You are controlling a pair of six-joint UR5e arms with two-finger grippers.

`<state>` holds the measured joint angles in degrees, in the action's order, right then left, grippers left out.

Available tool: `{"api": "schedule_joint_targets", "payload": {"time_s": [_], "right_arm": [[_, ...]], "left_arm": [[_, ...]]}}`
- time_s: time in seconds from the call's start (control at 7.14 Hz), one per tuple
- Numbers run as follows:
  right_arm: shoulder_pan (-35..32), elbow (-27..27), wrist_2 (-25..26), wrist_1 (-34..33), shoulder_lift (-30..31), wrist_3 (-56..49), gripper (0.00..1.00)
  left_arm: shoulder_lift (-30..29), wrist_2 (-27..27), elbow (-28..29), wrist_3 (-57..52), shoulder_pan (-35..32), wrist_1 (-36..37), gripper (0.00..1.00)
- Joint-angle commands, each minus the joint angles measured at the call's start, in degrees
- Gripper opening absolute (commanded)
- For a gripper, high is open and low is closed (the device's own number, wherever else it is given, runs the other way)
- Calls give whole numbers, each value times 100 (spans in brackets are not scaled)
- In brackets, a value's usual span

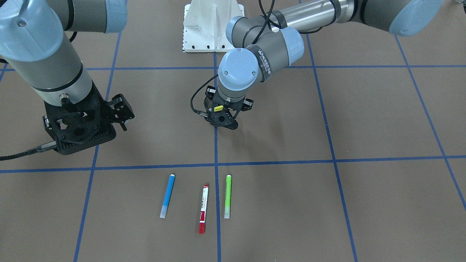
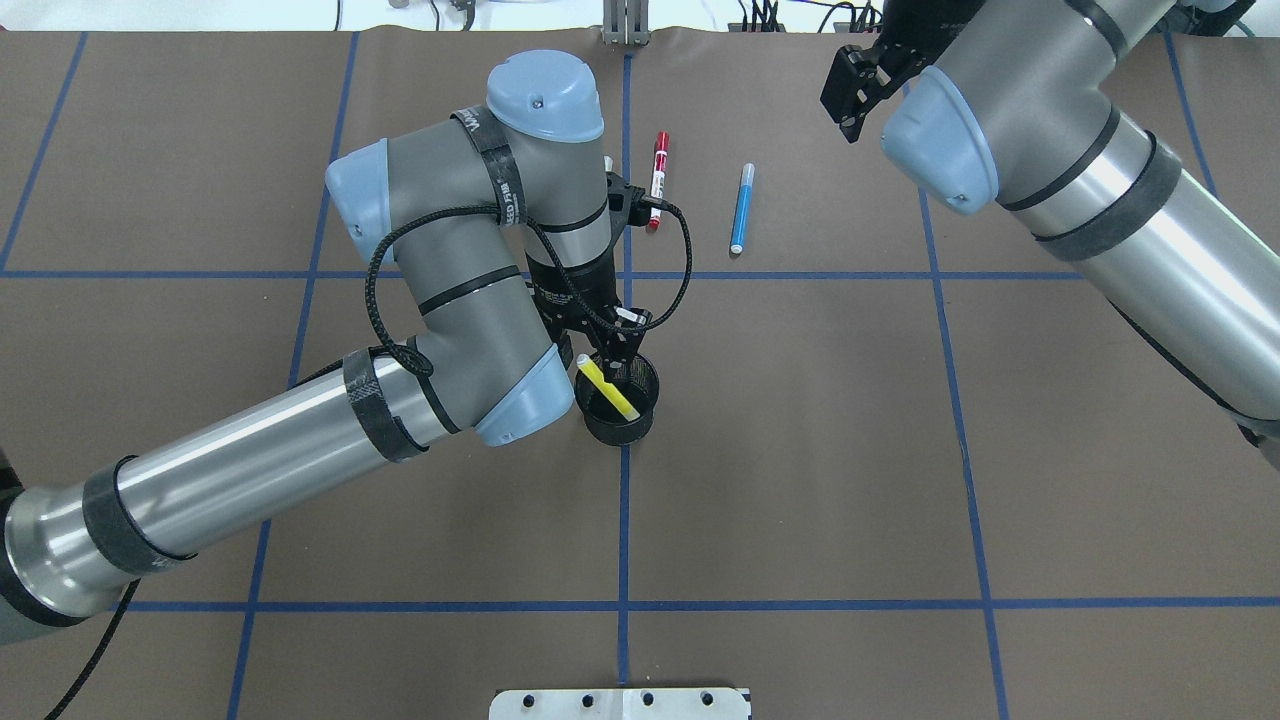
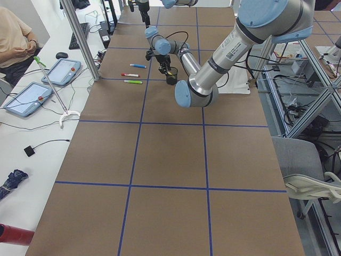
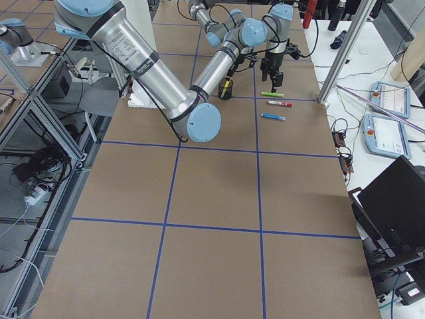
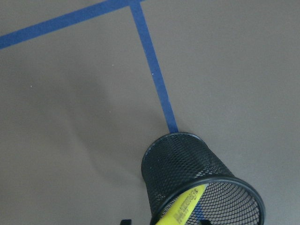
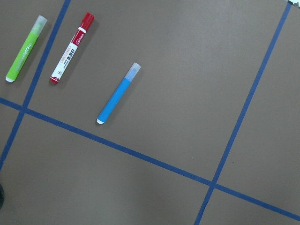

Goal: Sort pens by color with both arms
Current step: 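Adjust the left gripper around the yellow highlighter and close on it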

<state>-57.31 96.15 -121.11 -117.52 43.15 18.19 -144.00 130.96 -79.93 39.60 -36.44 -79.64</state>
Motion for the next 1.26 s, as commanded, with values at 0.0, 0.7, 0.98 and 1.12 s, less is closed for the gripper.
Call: {"api": "schedule_joint_targets", "payload": {"time_s": [0.0, 0.7, 0.98, 1.12], "right_arm": [[0, 0, 0, 1, 1, 0, 100], [0, 0, 0, 1, 1, 0, 100], [0, -9, 0, 1, 1, 0, 100], [9, -9, 0, 1, -8, 0, 100]], "left_arm": [[3, 0, -22, 4, 6, 1, 46], [12, 0, -92, 13, 23, 1, 35], [12, -9, -93, 13, 23, 1, 45], [21, -9, -93, 21, 23, 1, 59]]}}
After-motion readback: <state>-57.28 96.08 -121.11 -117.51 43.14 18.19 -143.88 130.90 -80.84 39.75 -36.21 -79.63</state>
